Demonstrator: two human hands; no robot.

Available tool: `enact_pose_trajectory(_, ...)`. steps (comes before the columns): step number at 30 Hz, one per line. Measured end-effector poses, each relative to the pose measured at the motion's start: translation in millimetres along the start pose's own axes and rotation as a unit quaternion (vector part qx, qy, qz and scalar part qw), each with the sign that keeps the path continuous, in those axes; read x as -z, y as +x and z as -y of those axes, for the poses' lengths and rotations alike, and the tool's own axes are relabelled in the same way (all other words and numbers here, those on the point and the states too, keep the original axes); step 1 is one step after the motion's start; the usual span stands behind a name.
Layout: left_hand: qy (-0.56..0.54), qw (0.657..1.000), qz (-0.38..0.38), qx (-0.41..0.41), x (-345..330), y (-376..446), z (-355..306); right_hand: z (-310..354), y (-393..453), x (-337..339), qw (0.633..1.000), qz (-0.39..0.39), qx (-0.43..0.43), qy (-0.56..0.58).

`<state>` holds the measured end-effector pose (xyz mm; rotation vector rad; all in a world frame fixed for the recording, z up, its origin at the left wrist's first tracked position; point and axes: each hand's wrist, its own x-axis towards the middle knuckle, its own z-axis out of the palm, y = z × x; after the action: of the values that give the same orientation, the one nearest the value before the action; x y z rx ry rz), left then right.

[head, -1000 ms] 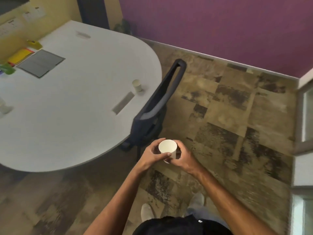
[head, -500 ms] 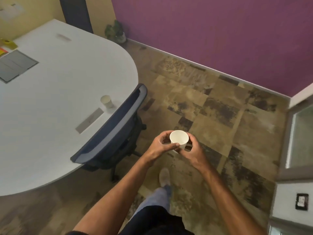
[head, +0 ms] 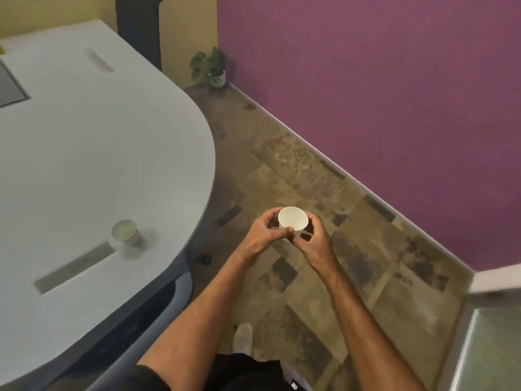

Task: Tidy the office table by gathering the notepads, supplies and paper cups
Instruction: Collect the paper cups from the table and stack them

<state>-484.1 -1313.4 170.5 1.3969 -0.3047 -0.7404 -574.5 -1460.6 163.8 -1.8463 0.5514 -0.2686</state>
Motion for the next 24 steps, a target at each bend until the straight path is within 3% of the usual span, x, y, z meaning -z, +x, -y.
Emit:
enact_pose_trajectory(9,-0.004,0.990,-0.138,-0.043,60,202,-44,30,256,-21,0.991,0.126,0.043,-0.019)
enact_pose_trajectory(17,0.033,0.969,-0.245,-0.027,158,365,-95,64,479,-97,0.963,0.249,0.102,-0.018)
enact_pose_trajectory(24,0.032,0.928,-0.369,-0.030,253,450,-147,126,627,-189,0.914,0.371,0.158,-0.044)
